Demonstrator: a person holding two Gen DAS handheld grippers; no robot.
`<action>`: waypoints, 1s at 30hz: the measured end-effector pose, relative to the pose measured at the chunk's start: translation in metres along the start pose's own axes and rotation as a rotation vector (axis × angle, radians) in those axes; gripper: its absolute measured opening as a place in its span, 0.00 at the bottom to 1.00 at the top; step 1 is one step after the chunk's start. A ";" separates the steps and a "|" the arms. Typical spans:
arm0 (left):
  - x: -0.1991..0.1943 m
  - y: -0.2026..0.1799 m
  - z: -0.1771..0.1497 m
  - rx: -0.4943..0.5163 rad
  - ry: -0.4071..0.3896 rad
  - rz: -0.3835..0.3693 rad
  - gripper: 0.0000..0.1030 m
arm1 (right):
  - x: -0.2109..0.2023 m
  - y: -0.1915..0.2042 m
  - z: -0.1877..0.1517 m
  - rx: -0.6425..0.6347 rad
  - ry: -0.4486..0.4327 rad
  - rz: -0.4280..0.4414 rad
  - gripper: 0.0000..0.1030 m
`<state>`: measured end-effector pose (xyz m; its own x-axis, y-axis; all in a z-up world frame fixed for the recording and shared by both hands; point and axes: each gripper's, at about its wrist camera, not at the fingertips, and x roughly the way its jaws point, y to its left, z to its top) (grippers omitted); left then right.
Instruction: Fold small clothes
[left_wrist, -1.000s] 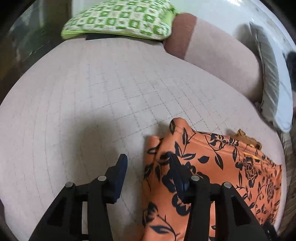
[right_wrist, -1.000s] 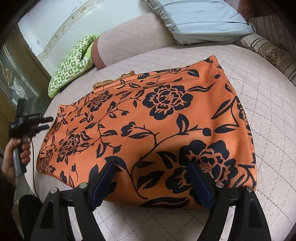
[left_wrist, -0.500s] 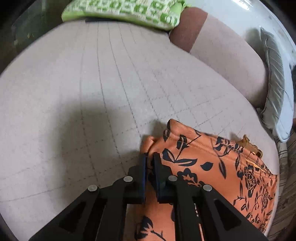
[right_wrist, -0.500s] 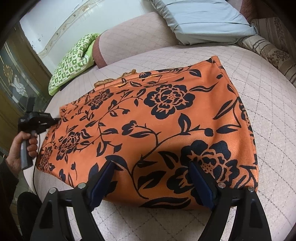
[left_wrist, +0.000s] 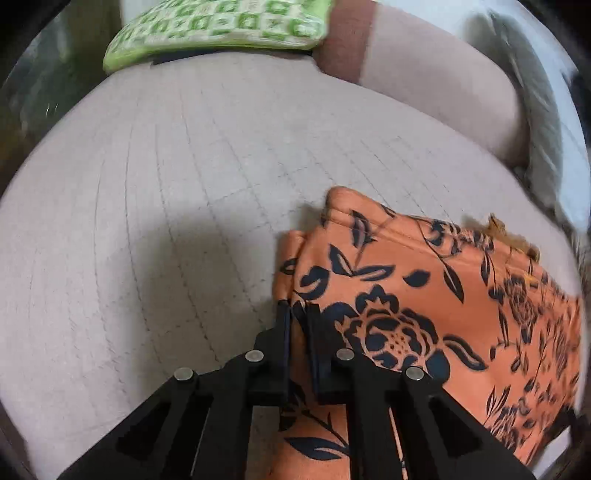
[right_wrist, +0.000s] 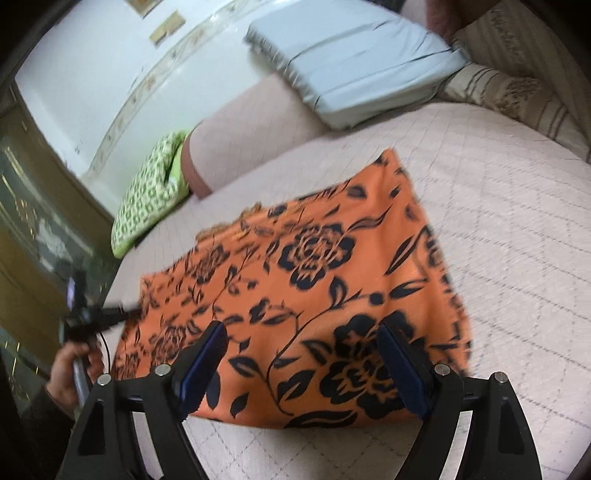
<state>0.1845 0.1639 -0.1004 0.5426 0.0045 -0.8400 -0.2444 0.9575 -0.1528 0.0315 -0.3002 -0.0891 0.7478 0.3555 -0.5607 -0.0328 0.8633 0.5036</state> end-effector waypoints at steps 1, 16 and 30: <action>-0.001 0.003 0.000 -0.024 0.006 -0.011 0.09 | -0.003 -0.006 0.002 0.026 -0.018 0.000 0.83; -0.086 0.002 -0.032 0.033 -0.144 -0.062 0.39 | 0.007 -0.052 0.047 0.285 0.024 0.201 0.83; -0.062 -0.028 -0.087 0.179 -0.042 0.014 0.70 | 0.045 -0.078 0.040 0.375 0.172 0.123 0.78</action>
<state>0.0876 0.1113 -0.0893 0.5738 0.0270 -0.8185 -0.1075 0.9933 -0.0426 0.0942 -0.3661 -0.1271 0.6306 0.5298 -0.5671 0.1524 0.6320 0.7599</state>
